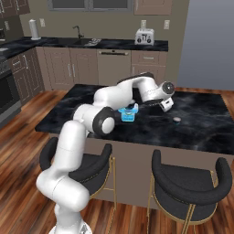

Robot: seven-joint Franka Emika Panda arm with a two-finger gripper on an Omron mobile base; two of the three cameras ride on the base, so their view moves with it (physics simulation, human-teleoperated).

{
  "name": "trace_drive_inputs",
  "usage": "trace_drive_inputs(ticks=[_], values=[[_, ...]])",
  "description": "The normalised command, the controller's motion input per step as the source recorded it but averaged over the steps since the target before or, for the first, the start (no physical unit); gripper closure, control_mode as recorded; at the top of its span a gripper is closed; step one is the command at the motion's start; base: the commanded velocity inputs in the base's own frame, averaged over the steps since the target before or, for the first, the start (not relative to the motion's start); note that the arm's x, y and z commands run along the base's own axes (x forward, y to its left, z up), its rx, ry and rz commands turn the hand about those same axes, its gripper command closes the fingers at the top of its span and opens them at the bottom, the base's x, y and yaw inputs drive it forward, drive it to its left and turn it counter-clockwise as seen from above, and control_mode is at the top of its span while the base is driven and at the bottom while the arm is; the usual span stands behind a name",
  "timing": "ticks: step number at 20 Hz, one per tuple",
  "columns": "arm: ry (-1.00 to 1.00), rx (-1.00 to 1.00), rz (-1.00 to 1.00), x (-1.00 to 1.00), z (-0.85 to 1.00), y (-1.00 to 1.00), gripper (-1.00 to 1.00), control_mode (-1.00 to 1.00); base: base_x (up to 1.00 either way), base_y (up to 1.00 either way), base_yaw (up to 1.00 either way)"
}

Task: Stack the yogurt containers by placing the smaller containers on top of the larger containers.

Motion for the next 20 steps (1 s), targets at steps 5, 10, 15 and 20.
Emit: trace_drive_inputs(ticks=[5, 10, 15, 20], values=[[0.05, -0.12, -0.04, -0.42, 0.00, -0.45, -1.00, -1.00, 0.00, 0.00, 0.00], [0.11, -0.11, -0.10, -0.45, 0.00, -0.25, -1.00, -1.00, 0.00, 0.00, 0.00], [0.09, -0.14, -0.03, -0.08, 0.00, 0.00, -1.00, -1.00, 0.00, 0.00, 0.00], [0.07, -0.10, 0.00, -0.01, -0.07, -0.01, -1.00, -1.00, 0.00, 0.00, 0.00]])
